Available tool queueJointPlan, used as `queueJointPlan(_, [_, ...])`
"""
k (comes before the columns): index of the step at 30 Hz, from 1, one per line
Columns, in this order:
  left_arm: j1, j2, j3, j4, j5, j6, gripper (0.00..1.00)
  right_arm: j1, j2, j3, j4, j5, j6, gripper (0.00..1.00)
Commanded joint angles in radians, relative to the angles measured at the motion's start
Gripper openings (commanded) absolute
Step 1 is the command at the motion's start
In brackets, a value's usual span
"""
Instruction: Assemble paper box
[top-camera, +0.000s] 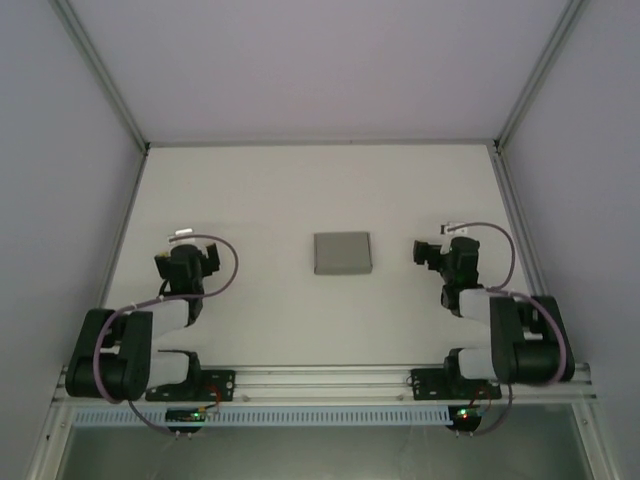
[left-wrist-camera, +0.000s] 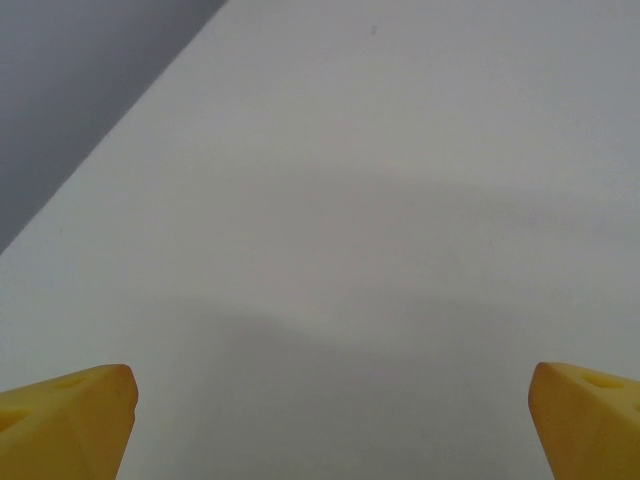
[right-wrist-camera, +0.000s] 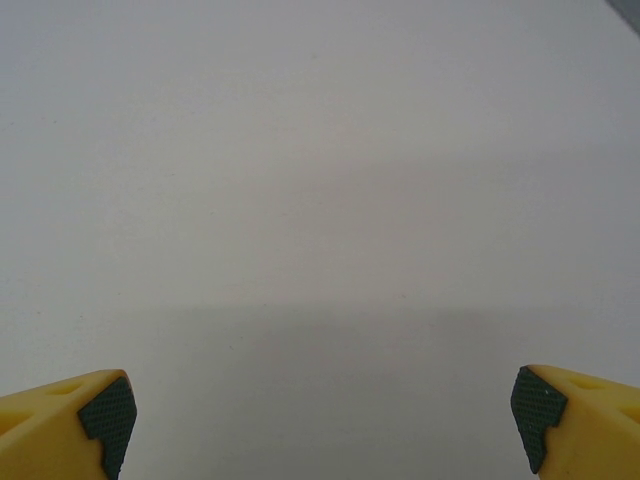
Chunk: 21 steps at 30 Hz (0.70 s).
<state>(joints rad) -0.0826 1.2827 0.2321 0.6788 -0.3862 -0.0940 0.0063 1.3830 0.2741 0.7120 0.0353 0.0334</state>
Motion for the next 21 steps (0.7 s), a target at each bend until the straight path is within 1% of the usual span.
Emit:
queueJointPlan(1, [0.035,0.024,0.004,0.27,0.085,0.044,1.0,-0.014,0.133,-0.024,0.357,-0.041,-0.023,0.99])
queueJointPlan(2, [0.046,0.053,-0.008,0.317,0.109,0.054,1.0,-0.021,0.193,-0.025,0.442,-0.044,-0.008,0.99])
queueJointPlan(3, [0.061,0.123,-0.034,0.436,0.122,0.046,1.0,-0.029,0.203,-0.023,0.467,-0.058,0.01,0.99])
queueJointPlan(4, [0.081,0.205,-0.05,0.571,0.177,0.047,0.99,-0.04,0.155,-0.003,0.342,-0.075,0.001,0.99])
queueJointPlan(5, [0.088,0.275,-0.051,0.635,0.24,0.063,0.99,-0.053,0.13,0.033,0.23,-0.07,0.006,0.99])
queueJointPlan(6, [0.087,0.304,-0.03,0.654,0.24,0.075,1.0,-0.057,0.152,0.061,0.208,-0.041,0.022,0.99])
queueJointPlan(7, [0.087,0.265,0.006,0.525,0.249,0.065,1.0,-0.051,0.175,0.078,0.234,-0.008,0.026,0.99])
queueJointPlan(8, [0.09,0.221,0.063,0.335,0.242,0.049,1.0,-0.027,0.167,0.098,0.174,-0.03,0.022,0.99])
queueJointPlan(9, [0.093,0.26,0.089,0.343,0.223,0.045,1.0,-0.022,0.158,0.109,0.125,-0.024,0.012,0.99])
queueJointPlan(10, [0.091,0.281,0.098,0.373,0.21,0.055,0.99,-0.022,0.163,0.102,0.153,-0.023,0.006,0.99])
queueJointPlan(11, [0.096,0.252,0.105,0.301,0.228,0.041,1.0,-0.021,0.173,0.092,0.19,-0.031,0.006,0.99])
queueJointPlan(12, [0.102,0.248,0.11,0.284,0.228,0.034,1.0,-0.021,0.167,0.095,0.176,-0.033,0.005,0.99])
queueJointPlan(13, [0.1,0.267,0.097,0.342,0.225,0.041,0.99,-0.021,0.163,0.104,0.151,-0.028,0.004,0.99])
queueJointPlan(14, [0.101,0.266,0.096,0.344,0.225,0.039,1.0,-0.019,0.165,0.103,0.162,-0.008,-0.007,0.99])
queueJointPlan(15, [0.101,0.254,0.106,0.302,0.224,0.035,0.99,-0.015,0.168,0.098,0.187,-0.001,-0.012,0.99])
queueJointPlan(17, [0.101,0.261,0.103,0.322,0.224,0.037,0.99,-0.006,0.165,0.096,0.185,0.011,-0.015,0.99])
queueJointPlan(21, [0.1,0.257,0.105,0.312,0.225,0.038,0.99,-0.009,0.168,0.103,0.151,-0.036,-0.017,0.99])
